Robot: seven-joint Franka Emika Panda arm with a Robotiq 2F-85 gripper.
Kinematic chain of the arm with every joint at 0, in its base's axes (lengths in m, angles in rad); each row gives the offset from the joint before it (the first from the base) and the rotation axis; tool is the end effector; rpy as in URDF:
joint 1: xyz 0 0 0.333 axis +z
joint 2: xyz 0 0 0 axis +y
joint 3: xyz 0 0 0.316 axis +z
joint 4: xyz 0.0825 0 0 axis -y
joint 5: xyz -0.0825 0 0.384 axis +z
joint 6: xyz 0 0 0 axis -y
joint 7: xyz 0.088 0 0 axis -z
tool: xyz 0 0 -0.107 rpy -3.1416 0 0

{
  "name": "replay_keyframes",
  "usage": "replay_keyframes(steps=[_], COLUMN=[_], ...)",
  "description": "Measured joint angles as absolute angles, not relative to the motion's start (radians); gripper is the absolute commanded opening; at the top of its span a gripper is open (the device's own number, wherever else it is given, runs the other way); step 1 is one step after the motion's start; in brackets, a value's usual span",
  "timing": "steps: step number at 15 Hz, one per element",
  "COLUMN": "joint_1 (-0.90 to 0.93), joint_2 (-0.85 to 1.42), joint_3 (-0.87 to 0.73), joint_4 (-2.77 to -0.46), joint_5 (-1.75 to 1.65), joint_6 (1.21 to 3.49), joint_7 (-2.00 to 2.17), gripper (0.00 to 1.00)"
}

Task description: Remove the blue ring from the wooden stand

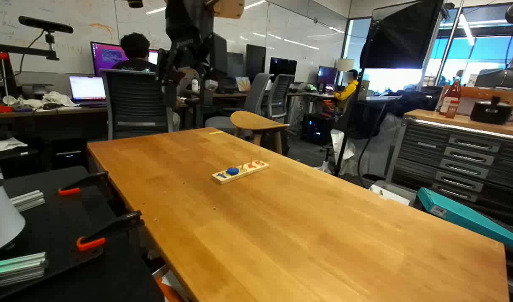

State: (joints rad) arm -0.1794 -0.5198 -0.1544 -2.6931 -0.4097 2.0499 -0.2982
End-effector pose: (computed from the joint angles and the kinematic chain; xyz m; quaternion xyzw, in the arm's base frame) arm 0.3296 -0.1337 0.3817 0.9838 0.0999 -0.0972 0.1126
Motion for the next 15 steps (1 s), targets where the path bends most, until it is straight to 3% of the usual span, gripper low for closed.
replay_keyframes(steps=[7,15], joint_1=[-0.168,0.012], joint_2=[-0.51,-0.171], joint_3=[-0.151,-0.023], joint_4=[-2.698,-2.675], joint_5=[-0.41,-0.324], joint_6=[2.069,2.519], joint_7=[-0.298,-0.2], gripper=[1.0,1.0])
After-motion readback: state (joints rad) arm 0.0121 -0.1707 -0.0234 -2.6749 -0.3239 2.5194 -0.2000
